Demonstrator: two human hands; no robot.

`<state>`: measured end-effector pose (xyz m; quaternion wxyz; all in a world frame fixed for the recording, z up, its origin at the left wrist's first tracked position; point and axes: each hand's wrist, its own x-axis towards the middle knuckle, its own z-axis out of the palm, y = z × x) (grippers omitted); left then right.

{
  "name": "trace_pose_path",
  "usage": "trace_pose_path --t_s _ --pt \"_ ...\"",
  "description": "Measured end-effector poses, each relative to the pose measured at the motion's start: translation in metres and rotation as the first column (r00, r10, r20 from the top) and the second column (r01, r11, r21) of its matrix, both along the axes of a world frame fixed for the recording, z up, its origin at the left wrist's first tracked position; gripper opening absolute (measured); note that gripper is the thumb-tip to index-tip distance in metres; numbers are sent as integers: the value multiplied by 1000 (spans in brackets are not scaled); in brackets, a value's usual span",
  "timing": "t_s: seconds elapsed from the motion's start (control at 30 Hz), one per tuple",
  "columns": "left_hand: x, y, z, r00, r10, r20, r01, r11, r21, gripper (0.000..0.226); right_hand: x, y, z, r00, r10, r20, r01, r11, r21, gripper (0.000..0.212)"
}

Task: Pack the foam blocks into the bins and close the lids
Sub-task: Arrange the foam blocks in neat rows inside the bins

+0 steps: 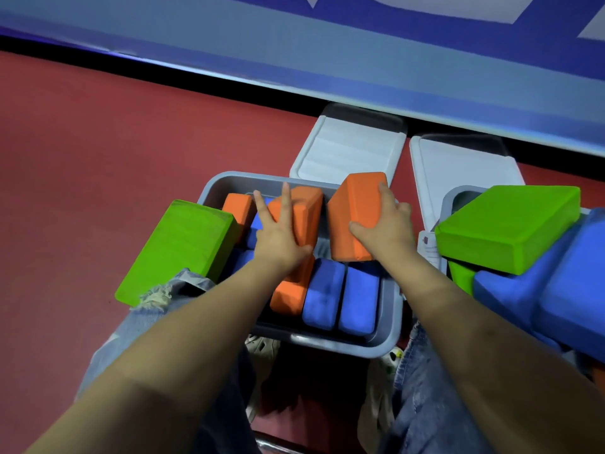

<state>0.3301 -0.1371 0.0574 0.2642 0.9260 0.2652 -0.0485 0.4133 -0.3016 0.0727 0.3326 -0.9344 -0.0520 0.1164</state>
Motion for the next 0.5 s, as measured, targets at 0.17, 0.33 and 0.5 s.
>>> trace_pose_path --t_s 0.17,0.33,0.5 --pt "25 17 1 995 -32 91 23 995 93 97 -2 3 -2 1000 1 -23 -1 999 32 92" --pt "39 20 -11 996 -87 -17 88 985 145 91 1 2 -4 998 -51 -44 54 995 87 92" --pt "80 44 -12 983 -70 -172 84 994 77 93 3 9 -10 988 -98 -117 115 982 152 90"
